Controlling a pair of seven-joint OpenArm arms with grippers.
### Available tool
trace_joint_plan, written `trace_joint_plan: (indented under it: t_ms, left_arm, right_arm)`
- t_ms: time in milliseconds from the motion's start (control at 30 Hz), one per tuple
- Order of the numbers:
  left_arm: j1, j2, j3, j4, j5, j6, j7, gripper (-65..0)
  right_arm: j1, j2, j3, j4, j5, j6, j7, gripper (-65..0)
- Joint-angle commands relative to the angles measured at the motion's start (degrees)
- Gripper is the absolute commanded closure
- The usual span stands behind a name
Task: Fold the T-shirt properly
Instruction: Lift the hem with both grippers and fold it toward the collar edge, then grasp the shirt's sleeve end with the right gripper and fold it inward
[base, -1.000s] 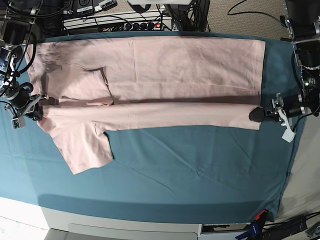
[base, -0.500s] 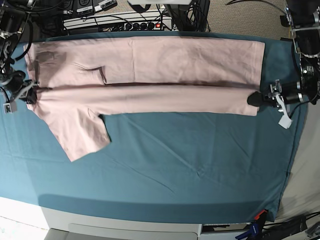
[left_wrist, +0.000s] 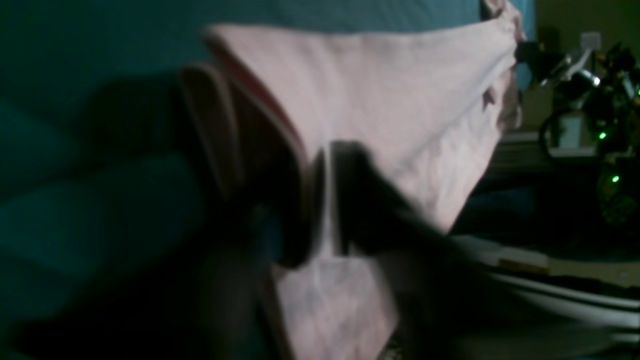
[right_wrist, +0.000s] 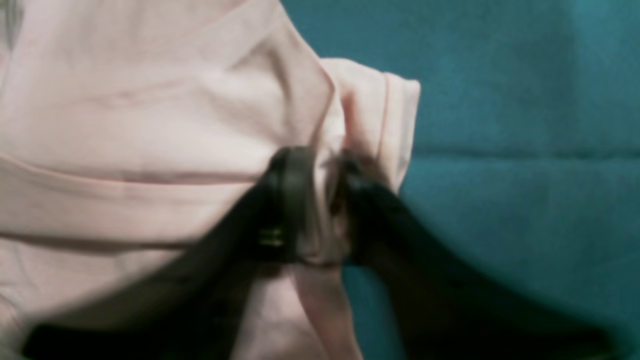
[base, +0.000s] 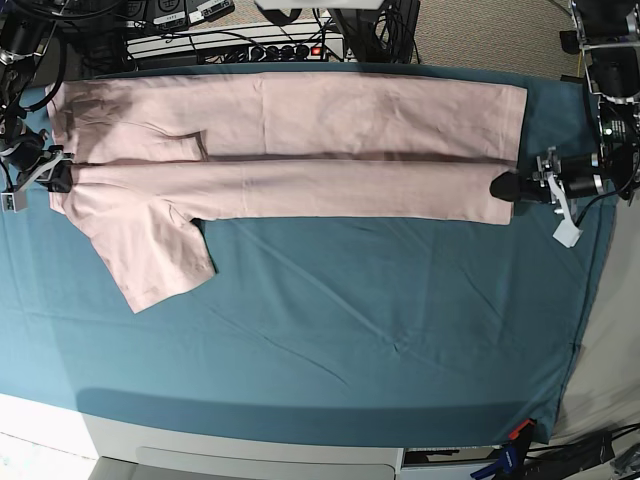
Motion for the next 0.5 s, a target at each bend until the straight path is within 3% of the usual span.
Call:
trace_joint_plan:
  t_ms: [0, 33, 267, 467]
  left_arm:
    - [-0.9, -1.7, -0.4, 0.9, -1.1, -0.4, -0.5, -28.3]
    - [-1.0, -1.8, -0.4, 0.9, -1.1, -0.4, -0.5, -29.7]
    - [-1.3, -4.4, -0.6, 1.2, -1.1, -0.4, -0.5, -29.6]
    - [-1.3, -4.6, -1.2, 5.9, -1.1, -0.4, -0.4, -29.4]
  right_arm:
    - [0.9, 1.8, 0.9, 0.8, 1.4, -0.1, 1.0, -29.0]
    - [1.3, 1.8, 0.9, 0.8, 1.3, -0.1, 1.0, -31.4]
    - [9.5, 1.6, 5.7, 0.8, 1.2, -0.1, 0.6, -31.7]
    - [22.1, -2.2, 5.1, -4.0, -2.3, -0.1, -1.9, -31.7]
